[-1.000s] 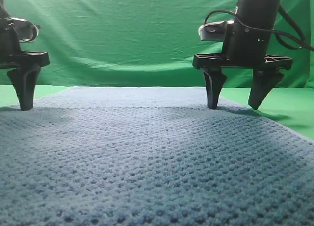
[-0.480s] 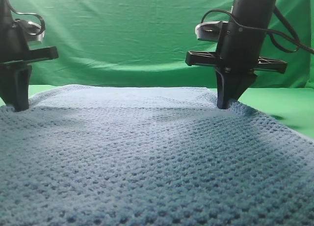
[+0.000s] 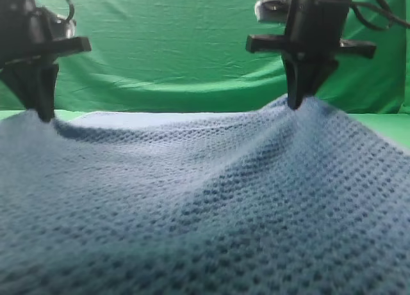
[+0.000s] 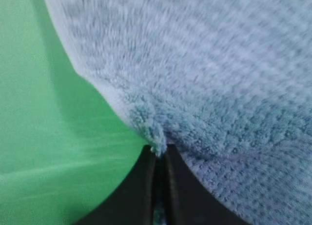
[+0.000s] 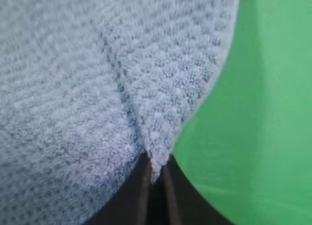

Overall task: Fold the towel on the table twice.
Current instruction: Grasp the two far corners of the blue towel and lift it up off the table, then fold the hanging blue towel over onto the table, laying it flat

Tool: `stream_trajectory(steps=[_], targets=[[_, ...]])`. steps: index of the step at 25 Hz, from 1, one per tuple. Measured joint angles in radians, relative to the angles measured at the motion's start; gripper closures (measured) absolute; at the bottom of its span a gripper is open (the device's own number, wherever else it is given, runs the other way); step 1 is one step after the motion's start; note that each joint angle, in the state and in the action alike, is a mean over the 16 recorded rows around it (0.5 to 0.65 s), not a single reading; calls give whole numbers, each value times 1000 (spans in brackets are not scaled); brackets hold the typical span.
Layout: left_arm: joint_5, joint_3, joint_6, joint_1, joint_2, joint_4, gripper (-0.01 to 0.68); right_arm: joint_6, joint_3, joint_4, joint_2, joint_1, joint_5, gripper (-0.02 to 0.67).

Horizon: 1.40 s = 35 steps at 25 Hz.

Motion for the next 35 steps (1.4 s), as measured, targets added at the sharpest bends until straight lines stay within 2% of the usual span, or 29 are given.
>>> stream_trajectory(steps=[10, 16, 23, 35], targets=[[-43, -419, 0, -2, -87, -5, 673, -2, -455, -137, -33, -3, -49, 649], [-89, -537, -6, -2, -98, -5, 673, -14, -589, -184, -16, -17, -66, 649], [-107, -435, -31, -2, -103, -7, 673, -28, -545, -185, 7, -36, 50, 649], [-159, -48, -20, -3, -320, -46, 673, -34, -372, -116, -121, -42, 279, 649]])
